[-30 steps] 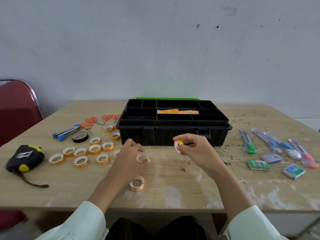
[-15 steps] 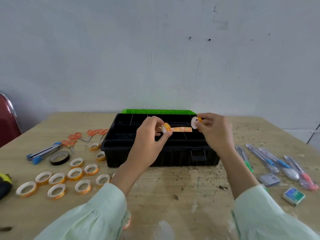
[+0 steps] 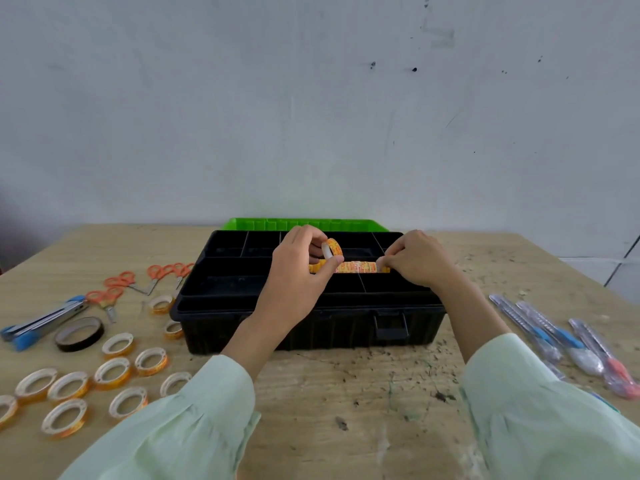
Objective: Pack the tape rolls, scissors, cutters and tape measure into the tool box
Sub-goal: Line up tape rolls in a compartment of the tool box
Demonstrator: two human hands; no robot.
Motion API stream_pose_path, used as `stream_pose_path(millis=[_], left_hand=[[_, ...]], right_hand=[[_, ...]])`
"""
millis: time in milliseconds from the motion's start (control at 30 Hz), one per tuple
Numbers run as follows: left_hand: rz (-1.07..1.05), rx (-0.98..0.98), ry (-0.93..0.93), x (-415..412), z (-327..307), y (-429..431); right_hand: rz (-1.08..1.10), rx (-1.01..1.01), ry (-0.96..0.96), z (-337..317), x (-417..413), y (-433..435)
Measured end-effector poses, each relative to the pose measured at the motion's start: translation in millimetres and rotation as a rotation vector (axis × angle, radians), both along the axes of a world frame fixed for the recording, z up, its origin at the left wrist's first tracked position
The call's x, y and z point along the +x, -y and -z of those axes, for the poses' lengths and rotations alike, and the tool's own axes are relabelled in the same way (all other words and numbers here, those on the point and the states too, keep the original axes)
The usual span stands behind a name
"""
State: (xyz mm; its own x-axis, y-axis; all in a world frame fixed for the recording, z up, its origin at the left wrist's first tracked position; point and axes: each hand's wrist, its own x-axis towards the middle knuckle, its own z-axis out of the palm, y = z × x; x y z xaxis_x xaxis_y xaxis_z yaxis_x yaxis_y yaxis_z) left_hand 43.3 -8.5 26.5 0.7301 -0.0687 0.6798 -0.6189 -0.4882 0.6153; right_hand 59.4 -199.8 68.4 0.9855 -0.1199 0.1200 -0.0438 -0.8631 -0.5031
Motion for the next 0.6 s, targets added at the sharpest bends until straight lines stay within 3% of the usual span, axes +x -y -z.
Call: stream_pose_path(millis=[600], left_hand=[[0.087, -0.023, -0.062, 14.4, -8.3, 35.7]], right_hand=[[-0.039, 0.092, 0.037, 4.6, 1.5, 6.5]])
